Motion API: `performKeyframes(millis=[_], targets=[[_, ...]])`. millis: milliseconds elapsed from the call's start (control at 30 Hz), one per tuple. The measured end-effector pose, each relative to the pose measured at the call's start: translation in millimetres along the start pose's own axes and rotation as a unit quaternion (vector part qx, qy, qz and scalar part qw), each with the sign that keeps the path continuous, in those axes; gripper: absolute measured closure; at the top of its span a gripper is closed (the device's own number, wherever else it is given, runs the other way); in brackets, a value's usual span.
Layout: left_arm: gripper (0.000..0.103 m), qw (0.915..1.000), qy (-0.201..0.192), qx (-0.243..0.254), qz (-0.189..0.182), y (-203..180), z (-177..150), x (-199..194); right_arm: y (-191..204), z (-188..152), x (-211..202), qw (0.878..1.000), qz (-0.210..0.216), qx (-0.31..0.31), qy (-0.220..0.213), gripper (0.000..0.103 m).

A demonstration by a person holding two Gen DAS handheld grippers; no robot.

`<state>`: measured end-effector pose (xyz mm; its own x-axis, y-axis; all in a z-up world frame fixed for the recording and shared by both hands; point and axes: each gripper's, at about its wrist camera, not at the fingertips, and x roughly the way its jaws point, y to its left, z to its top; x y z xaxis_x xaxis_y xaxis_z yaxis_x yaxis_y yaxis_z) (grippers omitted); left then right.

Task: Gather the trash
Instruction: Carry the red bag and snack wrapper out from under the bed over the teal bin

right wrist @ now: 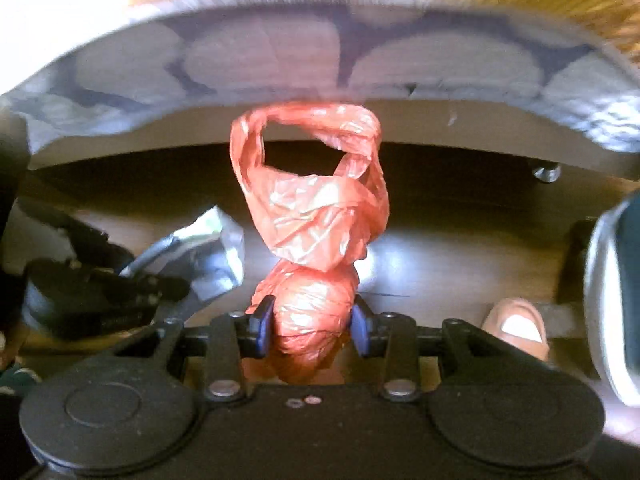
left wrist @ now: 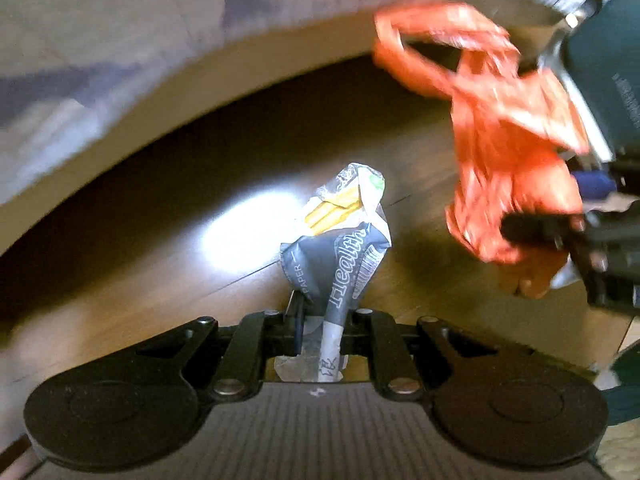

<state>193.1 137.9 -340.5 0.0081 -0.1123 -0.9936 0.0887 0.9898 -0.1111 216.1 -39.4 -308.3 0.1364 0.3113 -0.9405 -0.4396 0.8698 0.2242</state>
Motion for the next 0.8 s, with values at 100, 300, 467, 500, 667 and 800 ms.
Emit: performKeyframes(millis=[100, 300, 467, 500, 667, 800], targets=[[0.090, 0.9997, -0.026, -0.002, 0.001, -9.2, -6.5, -40.8, -2.0, -13.7, -40.1, 1.000, 0.010, 0.005, -0.022, 0.066], [0.090, 0.9961, -0.085, -0.023, 0.007, -30.1, -21.8, -120.7, -14.8, -11.5, -113.0, 0.996, 0.019, 0.022, -0.083, 0.066], [0.090, 0.9881, -0.149, -0.034, 0.011, -75.4, -15.9, -177.8, -31.6, -25.9, -176.8, 0.991, 0.021, 0.032, -0.132, 0.066], [0.090, 0.9862, -0.162, -0.033, 0.013, -81.5, -17.4, -190.4, -33.9, -28.8, -182.2, 0.989, 0.022, 0.033, -0.142, 0.066], [0.090, 0.9766, -0.213, -0.027, 0.016, -119.1, -21.6, -240.5, -44.2, -48.6, -229.8, 0.980, 0.023, 0.034, -0.192, 0.066], [0.090, 0.9692, -0.245, -0.016, 0.017, -151.5, -19.6, -272.8, -58.9, -60.5, -259.1, 0.972, 0.027, 0.037, -0.230, 0.066]])
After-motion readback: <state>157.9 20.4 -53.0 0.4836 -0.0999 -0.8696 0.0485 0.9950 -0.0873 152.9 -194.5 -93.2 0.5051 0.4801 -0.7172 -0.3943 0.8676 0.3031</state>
